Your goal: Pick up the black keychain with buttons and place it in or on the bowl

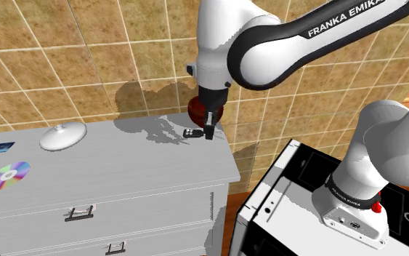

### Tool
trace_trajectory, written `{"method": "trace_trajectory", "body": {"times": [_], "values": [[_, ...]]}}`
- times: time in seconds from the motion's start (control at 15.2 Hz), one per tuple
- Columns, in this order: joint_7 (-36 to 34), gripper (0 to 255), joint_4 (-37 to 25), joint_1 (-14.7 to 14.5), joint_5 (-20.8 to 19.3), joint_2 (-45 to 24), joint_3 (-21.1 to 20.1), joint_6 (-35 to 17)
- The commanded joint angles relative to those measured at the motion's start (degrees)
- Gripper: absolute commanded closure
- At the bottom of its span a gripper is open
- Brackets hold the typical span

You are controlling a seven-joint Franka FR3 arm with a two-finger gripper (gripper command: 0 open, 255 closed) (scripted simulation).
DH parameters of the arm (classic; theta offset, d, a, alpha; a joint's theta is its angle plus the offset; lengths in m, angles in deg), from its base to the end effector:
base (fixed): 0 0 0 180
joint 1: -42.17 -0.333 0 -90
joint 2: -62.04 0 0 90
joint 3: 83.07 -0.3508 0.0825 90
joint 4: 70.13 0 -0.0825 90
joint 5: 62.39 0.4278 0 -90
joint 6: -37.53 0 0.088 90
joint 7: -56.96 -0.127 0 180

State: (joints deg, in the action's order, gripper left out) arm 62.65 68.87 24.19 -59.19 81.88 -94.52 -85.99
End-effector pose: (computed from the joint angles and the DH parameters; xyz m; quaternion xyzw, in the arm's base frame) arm 0.4076 0.2350 0.4313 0.9584 0.2831 0.0366 0.0026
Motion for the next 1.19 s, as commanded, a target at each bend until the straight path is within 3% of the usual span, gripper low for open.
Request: {"method": "trace_trajectory", "body": {"times": [0.0,0.73,1.12], "values": [[0.04,255,-1.08,-0.04,0.06,0.66,0.09,1.77],[0.31,255,-7.65,0.03,0.06,2.75,0.64,10.41],[7.95,255,-11.86,3.44,-1.95,-1.58,6.04,10.43]]}}
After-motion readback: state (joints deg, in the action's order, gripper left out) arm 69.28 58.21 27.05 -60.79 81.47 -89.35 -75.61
